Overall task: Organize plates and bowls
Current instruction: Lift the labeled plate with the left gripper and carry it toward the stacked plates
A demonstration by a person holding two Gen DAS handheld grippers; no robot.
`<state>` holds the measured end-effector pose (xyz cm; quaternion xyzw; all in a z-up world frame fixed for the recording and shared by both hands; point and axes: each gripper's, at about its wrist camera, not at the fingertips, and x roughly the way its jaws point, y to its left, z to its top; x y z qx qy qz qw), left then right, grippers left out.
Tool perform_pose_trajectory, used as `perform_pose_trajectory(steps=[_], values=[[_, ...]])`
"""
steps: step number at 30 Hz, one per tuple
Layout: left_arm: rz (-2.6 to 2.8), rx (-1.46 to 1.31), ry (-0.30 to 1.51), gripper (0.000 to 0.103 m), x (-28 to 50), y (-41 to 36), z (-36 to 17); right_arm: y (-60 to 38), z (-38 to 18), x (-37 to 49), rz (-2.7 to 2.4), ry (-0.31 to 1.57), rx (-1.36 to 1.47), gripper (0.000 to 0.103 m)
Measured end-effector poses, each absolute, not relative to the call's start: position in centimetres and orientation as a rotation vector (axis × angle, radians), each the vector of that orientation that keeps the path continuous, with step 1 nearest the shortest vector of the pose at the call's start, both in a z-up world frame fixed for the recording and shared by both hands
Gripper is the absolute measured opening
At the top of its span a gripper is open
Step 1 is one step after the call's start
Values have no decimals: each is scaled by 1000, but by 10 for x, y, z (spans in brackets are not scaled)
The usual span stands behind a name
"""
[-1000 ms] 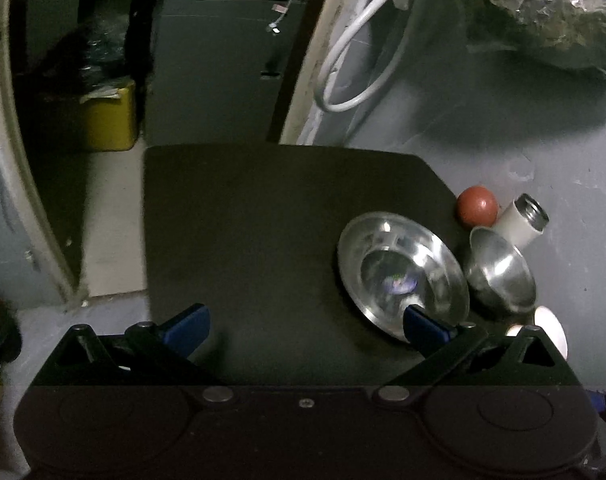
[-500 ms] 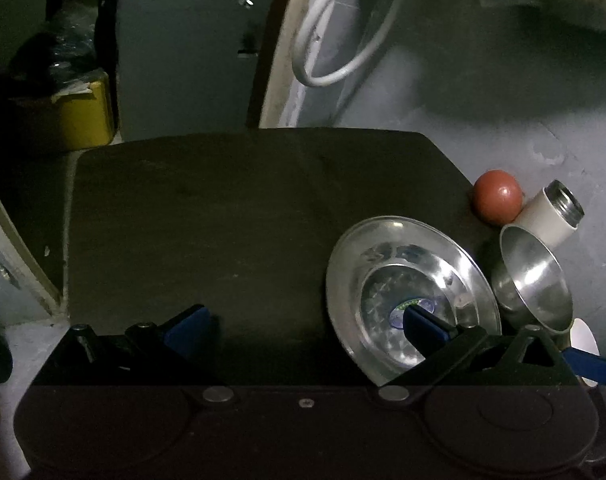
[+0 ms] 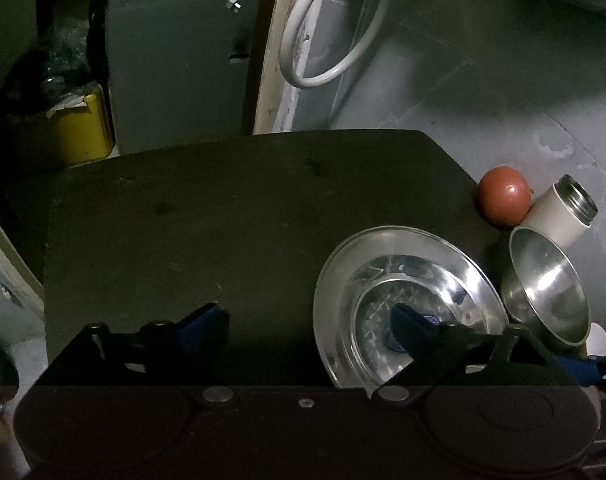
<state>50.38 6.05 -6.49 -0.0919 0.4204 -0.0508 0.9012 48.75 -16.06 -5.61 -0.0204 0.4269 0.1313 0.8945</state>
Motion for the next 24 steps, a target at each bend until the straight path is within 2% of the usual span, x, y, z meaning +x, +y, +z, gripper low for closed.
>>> perform_pose_trajectory(steps=[2, 8, 11, 17, 20, 24], values=[[-110, -195, 874, 84, 505, 61, -66, -160, -59, 491, 266, 896, -41, 77], [-143, -222, 893, 61, 507, 64, -70, -161, -64, 496, 249, 920, -31, 65], [-159, -220, 907, 47, 507, 63, -73, -163, -67, 499, 253, 919, -18, 52], [-183, -262, 921, 27, 505, 67, -75, -164, -71, 501, 243, 915, -23, 40], [-181, -259, 921, 22, 499, 68, -75, -166, -70, 501, 247, 905, -12, 31], [-188, -248, 893, 19, 485, 72, -71, -168, -68, 496, 257, 897, -4, 27]])
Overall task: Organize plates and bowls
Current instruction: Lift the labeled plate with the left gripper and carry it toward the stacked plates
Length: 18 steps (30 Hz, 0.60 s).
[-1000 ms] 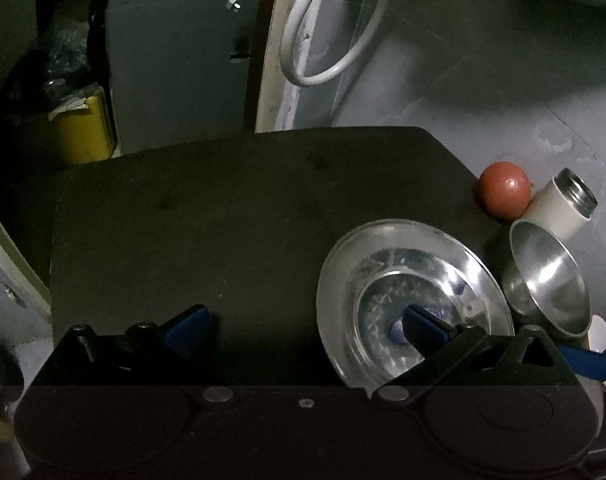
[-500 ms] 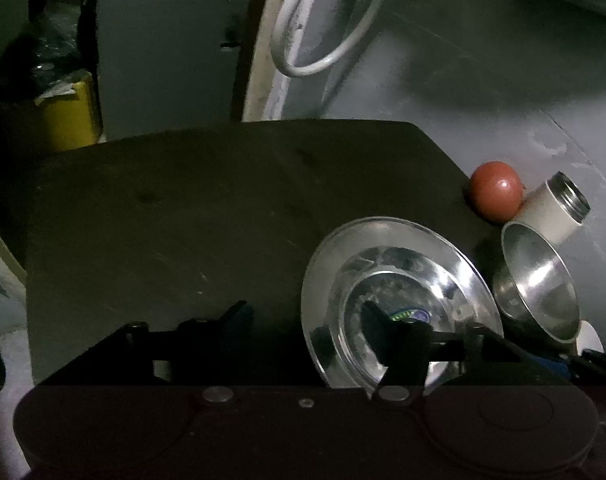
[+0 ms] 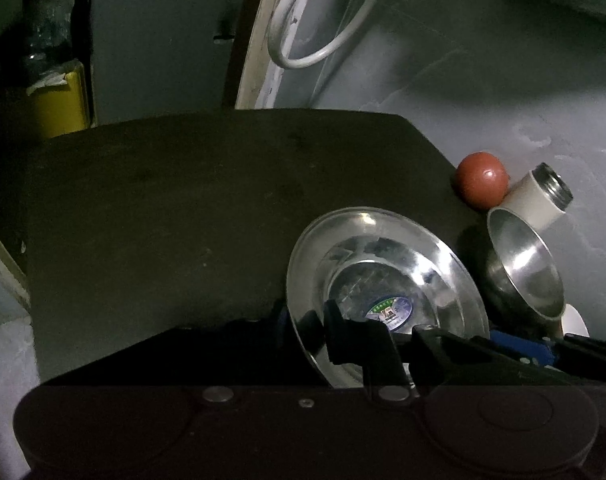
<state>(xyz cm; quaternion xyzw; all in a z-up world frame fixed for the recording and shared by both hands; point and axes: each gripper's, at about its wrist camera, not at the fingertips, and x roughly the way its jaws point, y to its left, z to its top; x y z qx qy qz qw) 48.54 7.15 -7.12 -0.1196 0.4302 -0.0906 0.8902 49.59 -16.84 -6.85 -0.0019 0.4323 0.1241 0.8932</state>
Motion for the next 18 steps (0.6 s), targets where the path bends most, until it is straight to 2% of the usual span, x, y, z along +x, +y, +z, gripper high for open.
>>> perform_pose_trajectory(steps=[5, 8, 10, 16, 18], values=[[-197, -217, 813, 19, 460, 72, -58, -171, -64, 482, 285, 859, 27, 25], [-262, -199, 775, 12, 445, 66, -49, -171, -57, 471, 304, 822, 29, 24], [-244, -113, 783, 16, 438, 52, -50, -170, -51, 462, 368, 790, 55, 8], [-180, -197, 864, 20, 434, 58, -67, -145, -45, 447, 396, 784, -5, 9], [-171, -190, 869, 21, 434, 59, -71, -146, -44, 443, 378, 781, -8, 12]])
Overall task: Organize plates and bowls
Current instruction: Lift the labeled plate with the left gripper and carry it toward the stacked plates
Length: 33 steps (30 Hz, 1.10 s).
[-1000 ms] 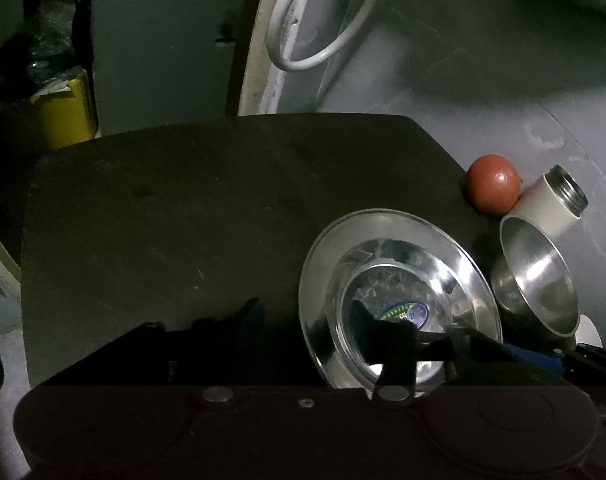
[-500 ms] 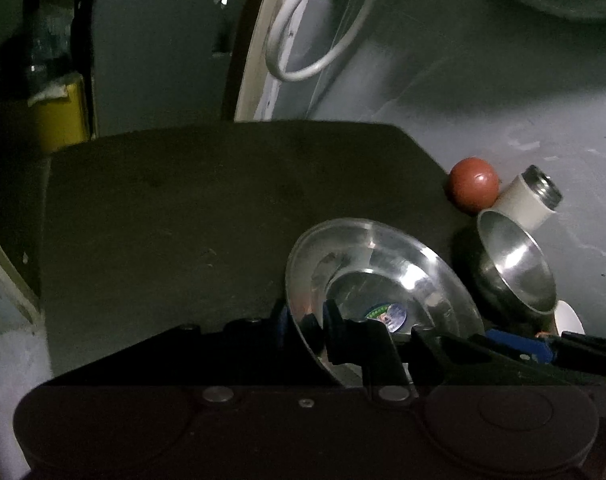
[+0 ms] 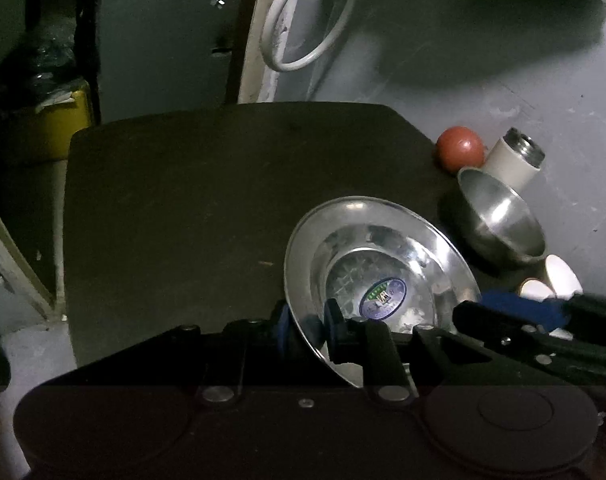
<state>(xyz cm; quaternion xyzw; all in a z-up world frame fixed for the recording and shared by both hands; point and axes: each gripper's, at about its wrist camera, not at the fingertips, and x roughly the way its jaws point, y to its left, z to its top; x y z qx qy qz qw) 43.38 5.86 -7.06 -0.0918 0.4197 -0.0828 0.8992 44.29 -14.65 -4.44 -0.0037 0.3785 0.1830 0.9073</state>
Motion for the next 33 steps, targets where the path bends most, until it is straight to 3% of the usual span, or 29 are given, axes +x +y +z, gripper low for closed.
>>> perform_pose_trajectory(steps=[1, 2, 4, 17, 21, 33], values=[[-168, -199, 871, 21, 434, 60, -71, -147, -44, 441, 368, 780, -10, 16], [-163, -198, 873, 21, 435, 61, -72, -150, -45, 438, 356, 780, -13, 30], [-160, -195, 871, 21, 435, 60, -72, -153, -45, 439, 326, 782, -26, 44], [-143, -188, 876, 21, 431, 60, -71, -159, -71, 474, 309, 919, -104, 44], [-138, -190, 878, 21, 428, 63, -72, -159, -74, 472, 331, 924, -103, 31], [-151, -165, 815, 21, 386, 73, -49, -172, -57, 437, 396, 857, -23, 26]])
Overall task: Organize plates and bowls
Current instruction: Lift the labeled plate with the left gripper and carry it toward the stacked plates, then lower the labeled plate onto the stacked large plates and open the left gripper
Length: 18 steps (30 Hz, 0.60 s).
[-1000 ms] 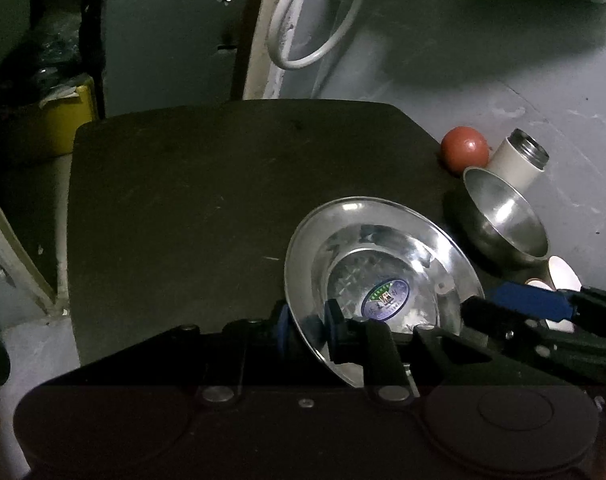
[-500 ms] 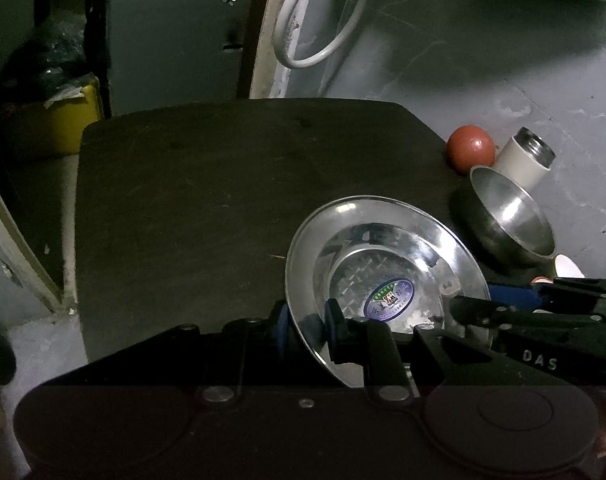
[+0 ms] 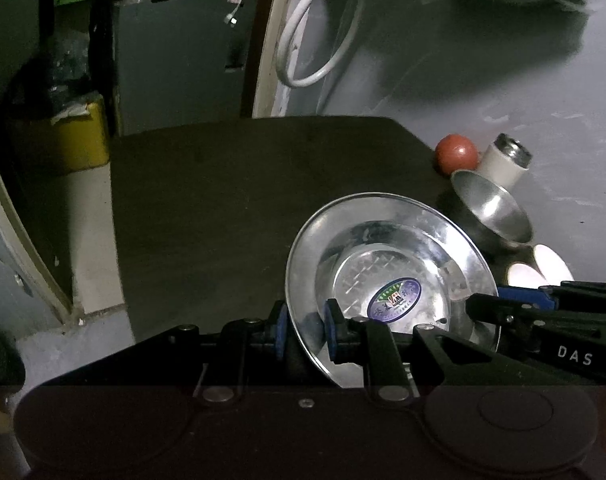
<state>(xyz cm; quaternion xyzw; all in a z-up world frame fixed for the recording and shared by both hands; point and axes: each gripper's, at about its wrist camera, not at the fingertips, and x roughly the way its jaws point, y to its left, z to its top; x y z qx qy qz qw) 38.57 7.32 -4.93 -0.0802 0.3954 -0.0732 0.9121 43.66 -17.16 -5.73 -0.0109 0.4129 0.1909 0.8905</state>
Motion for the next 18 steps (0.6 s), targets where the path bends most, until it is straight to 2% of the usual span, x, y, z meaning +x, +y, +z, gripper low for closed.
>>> perform_pose_trajectory(steps=[18], values=[[-190, -173, 795, 21, 307, 79, -12, -180, -10, 357, 491, 787, -18, 24]])
